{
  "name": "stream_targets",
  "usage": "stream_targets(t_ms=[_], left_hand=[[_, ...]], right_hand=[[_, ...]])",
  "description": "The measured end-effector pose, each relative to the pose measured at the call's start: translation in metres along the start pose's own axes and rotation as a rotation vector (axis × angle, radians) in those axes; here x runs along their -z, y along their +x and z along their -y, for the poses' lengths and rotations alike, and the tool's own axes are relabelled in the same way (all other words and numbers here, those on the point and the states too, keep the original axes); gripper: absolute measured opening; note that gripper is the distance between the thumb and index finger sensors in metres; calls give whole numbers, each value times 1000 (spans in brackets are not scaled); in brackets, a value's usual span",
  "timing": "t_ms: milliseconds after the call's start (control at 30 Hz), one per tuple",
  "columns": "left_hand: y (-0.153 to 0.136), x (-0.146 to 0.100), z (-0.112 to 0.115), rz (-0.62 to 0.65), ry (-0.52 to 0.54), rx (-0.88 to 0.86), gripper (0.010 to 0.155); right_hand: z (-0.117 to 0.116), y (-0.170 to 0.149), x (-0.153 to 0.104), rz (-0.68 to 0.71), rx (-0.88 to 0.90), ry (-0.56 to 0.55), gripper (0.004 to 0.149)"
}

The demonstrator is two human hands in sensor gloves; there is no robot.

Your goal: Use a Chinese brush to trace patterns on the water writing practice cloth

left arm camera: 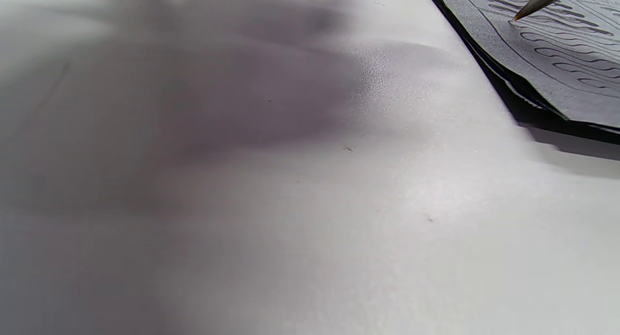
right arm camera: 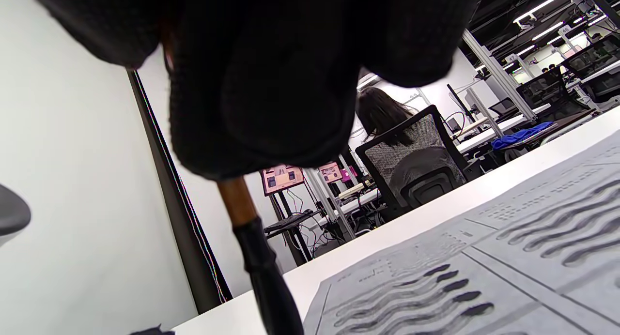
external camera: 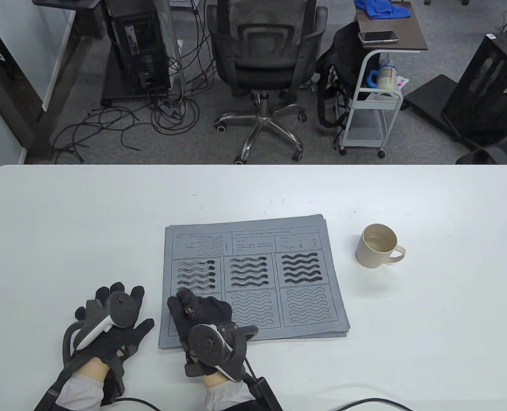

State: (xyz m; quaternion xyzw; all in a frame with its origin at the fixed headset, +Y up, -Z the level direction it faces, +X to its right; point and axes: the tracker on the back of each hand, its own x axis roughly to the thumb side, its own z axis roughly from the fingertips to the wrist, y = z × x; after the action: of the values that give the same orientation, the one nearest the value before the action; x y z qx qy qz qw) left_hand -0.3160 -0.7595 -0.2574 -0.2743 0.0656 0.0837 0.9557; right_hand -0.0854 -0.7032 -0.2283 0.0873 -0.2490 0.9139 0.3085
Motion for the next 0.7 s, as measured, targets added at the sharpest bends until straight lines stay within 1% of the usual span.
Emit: stream_targets(t_ms=[700], left_hand=[[-3,0,-1,-10,-15,-21,78]], right_hand=[[0,1,1,-2,-22,7,39]])
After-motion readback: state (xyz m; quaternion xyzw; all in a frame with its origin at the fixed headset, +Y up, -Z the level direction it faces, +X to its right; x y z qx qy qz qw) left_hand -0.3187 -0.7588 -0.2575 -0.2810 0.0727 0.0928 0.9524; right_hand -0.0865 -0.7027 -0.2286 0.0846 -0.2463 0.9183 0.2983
